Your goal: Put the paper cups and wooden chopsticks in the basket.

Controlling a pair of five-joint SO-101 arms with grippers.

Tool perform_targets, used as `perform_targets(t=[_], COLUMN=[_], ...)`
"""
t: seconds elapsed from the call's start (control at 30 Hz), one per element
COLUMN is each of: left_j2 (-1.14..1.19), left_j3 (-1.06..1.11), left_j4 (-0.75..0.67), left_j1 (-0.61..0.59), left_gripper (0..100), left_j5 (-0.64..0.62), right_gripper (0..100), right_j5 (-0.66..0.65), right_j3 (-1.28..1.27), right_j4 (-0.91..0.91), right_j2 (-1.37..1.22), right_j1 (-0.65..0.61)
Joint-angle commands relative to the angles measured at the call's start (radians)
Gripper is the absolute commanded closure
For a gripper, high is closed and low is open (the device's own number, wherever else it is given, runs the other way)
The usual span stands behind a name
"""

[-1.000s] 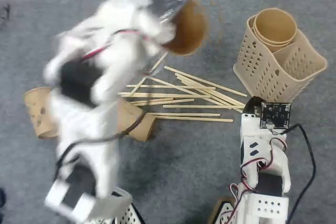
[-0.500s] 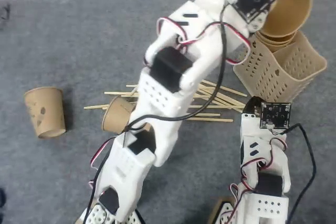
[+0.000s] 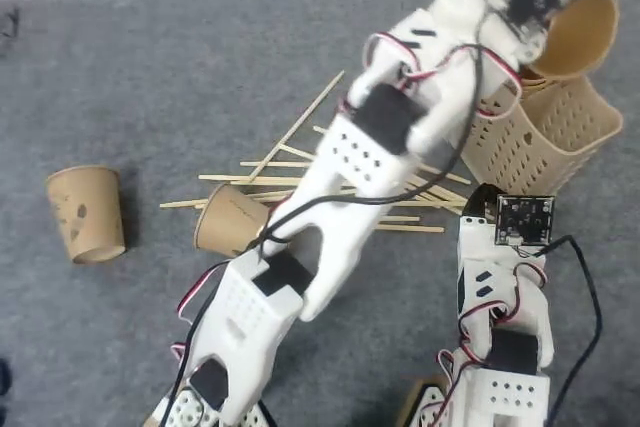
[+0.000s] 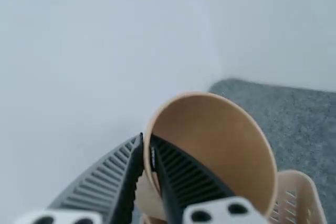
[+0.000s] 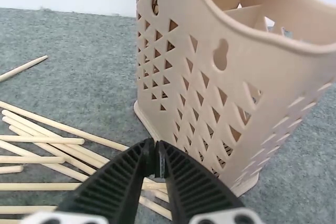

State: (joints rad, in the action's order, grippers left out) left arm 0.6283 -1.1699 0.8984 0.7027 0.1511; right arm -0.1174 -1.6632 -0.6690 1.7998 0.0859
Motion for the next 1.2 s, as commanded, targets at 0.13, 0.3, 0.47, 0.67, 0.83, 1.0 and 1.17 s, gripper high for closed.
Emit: perform_targets(t=[0.13, 0.3, 0.47, 0.67, 0.83, 1.0, 1.17], left_j2=[-0.009, -0.009, -0.009, -0.009, 0.014, 0.068, 0.026], left_j3=[0.148, 0.168, 0.166, 0.168, 0.16, 0.125, -0.022], left_j4=[-0.141, -0.15, -0.091, -0.091, -0.098, -0.092, 0.195], left_j1=[0.006, 0.008, 0.009, 0.005, -0.018, -0.075, -0.049], left_gripper=[99, 99, 91, 79, 81, 83, 83], left_j5=[-0.015, -0.018, -0.138, -0.15, -0.097, -0.1, -0.08], right_gripper=[99.0, 99.0, 99.0, 99.0, 99.0, 99.0, 99.0], right_j5=[-0.018, -0.02, -0.02, -0.02, -0.02, -0.02, -0.02], right_j3=[-0.018, -0.018, -0.018, -0.018, -0.018, -0.018, -0.018], right_j4=[0.018, 0.018, 0.019, 0.019, 0.019, 0.019, 0.021], right_j2=[0.016, 0.016, 0.016, 0.016, 0.016, 0.016, 0.016], right_j1=[-0.005, -0.005, -0.007, -0.007, -0.007, -0.007, -0.007])
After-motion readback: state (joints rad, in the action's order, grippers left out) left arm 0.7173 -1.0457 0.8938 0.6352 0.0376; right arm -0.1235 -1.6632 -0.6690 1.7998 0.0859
